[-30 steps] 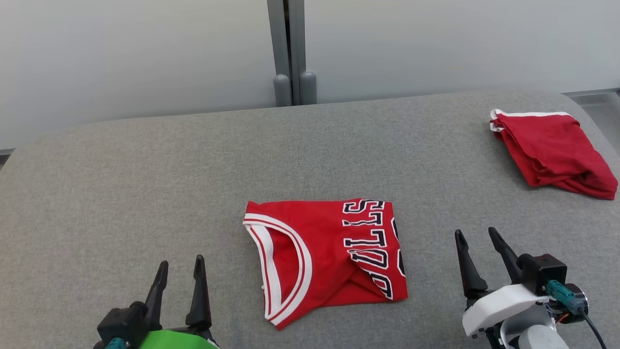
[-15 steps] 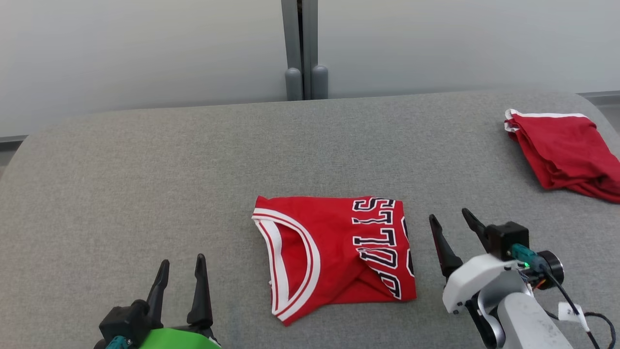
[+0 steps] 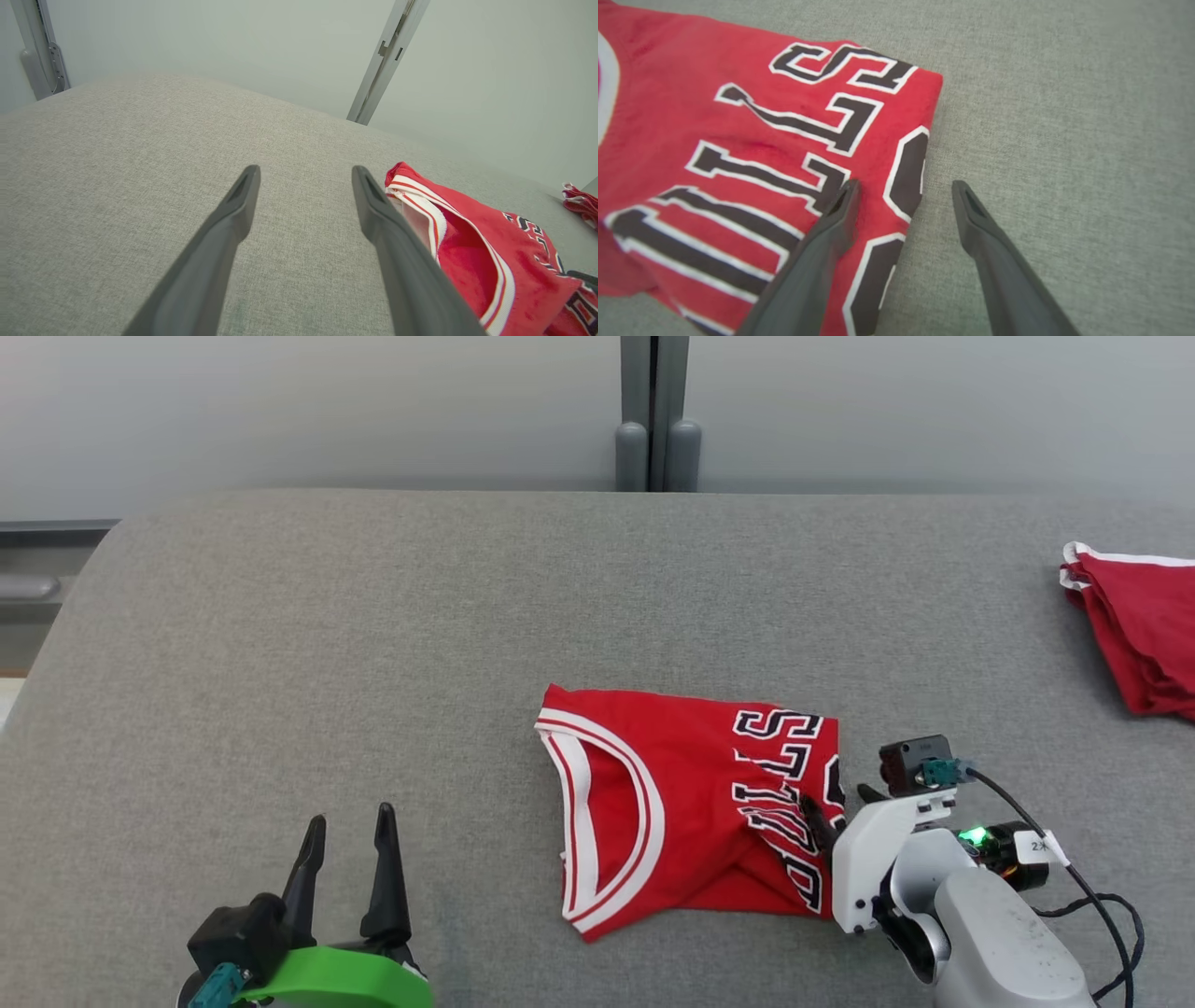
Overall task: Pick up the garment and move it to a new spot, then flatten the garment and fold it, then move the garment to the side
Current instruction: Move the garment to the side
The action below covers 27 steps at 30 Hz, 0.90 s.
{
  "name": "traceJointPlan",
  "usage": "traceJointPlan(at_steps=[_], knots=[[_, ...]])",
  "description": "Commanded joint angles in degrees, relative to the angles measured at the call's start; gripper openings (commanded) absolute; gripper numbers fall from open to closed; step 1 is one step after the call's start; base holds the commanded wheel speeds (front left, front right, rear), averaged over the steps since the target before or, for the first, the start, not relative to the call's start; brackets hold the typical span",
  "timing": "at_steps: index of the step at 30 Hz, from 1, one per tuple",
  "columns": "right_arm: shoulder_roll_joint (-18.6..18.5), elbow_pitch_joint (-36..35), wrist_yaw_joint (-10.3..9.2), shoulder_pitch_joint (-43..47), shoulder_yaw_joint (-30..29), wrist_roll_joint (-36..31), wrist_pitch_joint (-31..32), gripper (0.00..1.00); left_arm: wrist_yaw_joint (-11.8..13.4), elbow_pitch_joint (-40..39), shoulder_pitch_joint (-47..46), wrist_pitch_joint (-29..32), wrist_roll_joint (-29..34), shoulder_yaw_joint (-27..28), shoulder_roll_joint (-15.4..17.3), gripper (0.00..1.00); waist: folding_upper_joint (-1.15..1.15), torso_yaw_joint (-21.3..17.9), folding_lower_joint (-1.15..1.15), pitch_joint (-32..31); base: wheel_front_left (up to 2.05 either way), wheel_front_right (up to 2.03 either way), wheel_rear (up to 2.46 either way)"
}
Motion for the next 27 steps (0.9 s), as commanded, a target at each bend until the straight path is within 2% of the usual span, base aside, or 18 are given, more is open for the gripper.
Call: traceJointPlan(at_steps=[1,6,7,8,9,10,17,27], knots=[[-0.21,1.25,-0.03,-0.82,0.79,0.87,1.19,1.0,0.19,0.04,-0.86,-0.02,-0.15,0.0,0.17,1.0,0.0,1.69,0.0,1.49,0.0,0.0,0.0],[-0.13,4.28,-0.01,-2.16,3.84,3.08,3.86,0.98,0.28,0.04,-1.11,-0.02,-0.22,-0.08,0.16,1.0,0.0,2.47,0.0,2.22,0.0,0.0,0.0],[-0.15,4.58,-0.01,-2.52,4.26,3.32,3.87,0.73,0.29,0.02,-1.14,-0.02,-0.23,-0.09,0.17,1.0,0.0,2.51,0.0,2.29,0.0,0.0,0.0],[-0.16,4.78,-0.01,-2.91,4.64,3.55,3.7,0.33,0.33,-0.02,-1.13,-0.02,-0.22,-0.07,0.17,1.0,0.0,2.5,0.0,2.33,0.0,0.0,0.0],[-0.18,5.05,-0.01,-3.39,5.02,3.81,3.49,0.12,0.36,-0.01,-1.09,-0.02,-0.1,-0.11,0.17,1.0,0.0,2.4,0.0,2.36,0.0,0.0,0.0],[-0.29,5.06,-0.01,-3.96,5.49,4.03,3.0,0.0,0.36,-0.04,-1.08,-0.02,0.09,-0.18,0.17,1.0,0.0,2.16,0.0,2.39,0.0,0.0,0.0],[-3.45,4.35,-0.06,-9.04,7.16,3.37,0.14,0.0,-0.21,-0.86,-2.02,-0.01,1.33,-0.44,0.16,1.0,0.0,-2.31,0.0,3.14,0.0,0.0,0.0],[-12.05,-0.1,-0.06,-15.12,7.61,3.9,2.26,0.0,-0.81,-2.2,-4.62,-0.01,2.39,-2.21,0.17,1.0,0.0,-14.36,0.0,5.58,0.0,0.0,0.0]])
